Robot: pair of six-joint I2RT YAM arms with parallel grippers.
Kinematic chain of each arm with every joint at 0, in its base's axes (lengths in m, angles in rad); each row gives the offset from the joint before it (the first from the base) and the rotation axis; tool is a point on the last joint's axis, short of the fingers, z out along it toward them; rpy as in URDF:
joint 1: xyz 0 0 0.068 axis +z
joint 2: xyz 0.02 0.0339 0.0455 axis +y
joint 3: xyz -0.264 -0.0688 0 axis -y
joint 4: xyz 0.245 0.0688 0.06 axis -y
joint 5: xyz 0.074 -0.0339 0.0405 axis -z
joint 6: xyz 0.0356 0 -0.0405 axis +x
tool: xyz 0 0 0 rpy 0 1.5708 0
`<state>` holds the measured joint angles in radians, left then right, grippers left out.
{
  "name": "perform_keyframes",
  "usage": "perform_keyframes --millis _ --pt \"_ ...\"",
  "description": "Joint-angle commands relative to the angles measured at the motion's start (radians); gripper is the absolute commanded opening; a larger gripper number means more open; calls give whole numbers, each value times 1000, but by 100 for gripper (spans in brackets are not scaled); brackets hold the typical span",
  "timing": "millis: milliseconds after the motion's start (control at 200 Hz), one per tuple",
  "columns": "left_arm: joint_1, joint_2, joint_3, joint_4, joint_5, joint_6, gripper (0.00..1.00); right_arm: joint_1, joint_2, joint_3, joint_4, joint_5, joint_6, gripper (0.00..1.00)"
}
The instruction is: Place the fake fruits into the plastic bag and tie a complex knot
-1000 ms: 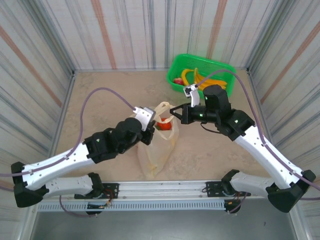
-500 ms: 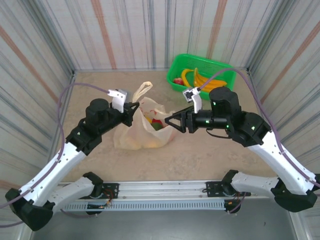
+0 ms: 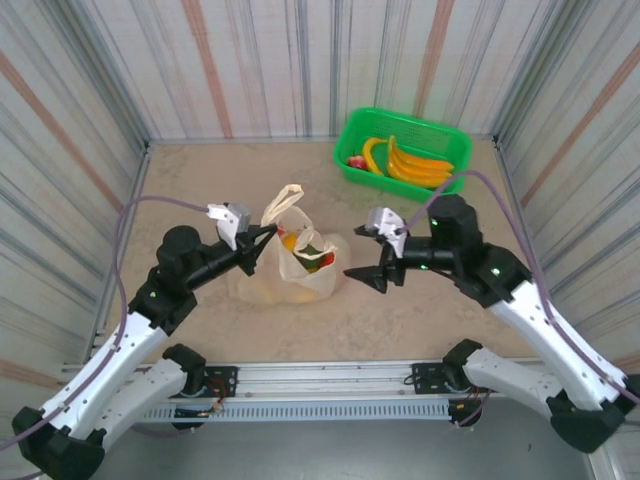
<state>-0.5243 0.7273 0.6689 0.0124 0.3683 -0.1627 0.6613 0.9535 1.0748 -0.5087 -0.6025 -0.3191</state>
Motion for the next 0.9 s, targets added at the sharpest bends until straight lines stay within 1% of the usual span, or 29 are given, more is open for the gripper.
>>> perform_keyframes --millis 0,95,215,376,426,461,496,586,686,746,786,832,852,877,897 --pt "7 -26 -39 69 52 -45 0 3 135 24 149 -133 -204 97" --pt "13 -36 -54 70 47 -55 0 -14 213 45 197 -116 -275 97" --pt "30 -45 -77 93 53 -86 0 -70 269 61 265 -224 -266 96" --pt "41 -53 -100 132 74 -91 0 -91 374 124 281 -322 -261 96" --pt "43 -52 -103 142 85 -89 0 -91 404 137 315 -366 -217 97" --pt "43 -51 -103 148 90 -91 0 -89 429 146 342 -406 -188 100" --pt "45 -47 -102 155 95 -92 0 -82 455 155 361 -437 -168 99" --pt "48 -38 -98 176 109 -94 0 -41 507 166 387 -427 -163 100" --pt "51 -28 -98 199 130 -98 0 -13 563 180 424 -408 -148 96" --pt "52 -22 -96 199 137 -97 0 -8 584 183 469 -389 -115 88" --pt "53 -20 -95 198 137 -95 0 -13 596 184 495 -391 -90 78" --pt "55 -20 -96 194 138 -92 0 -20 597 183 515 -389 -68 60" --pt "56 -21 -94 192 137 -92 0 -25 596 180 521 -389 -60 50" --pt "58 -21 -91 186 135 -89 0 -29 590 175 528 -383 -49 34" --pt "58 -21 -89 181 133 -87 0 -32 584 167 537 -377 -39 23"
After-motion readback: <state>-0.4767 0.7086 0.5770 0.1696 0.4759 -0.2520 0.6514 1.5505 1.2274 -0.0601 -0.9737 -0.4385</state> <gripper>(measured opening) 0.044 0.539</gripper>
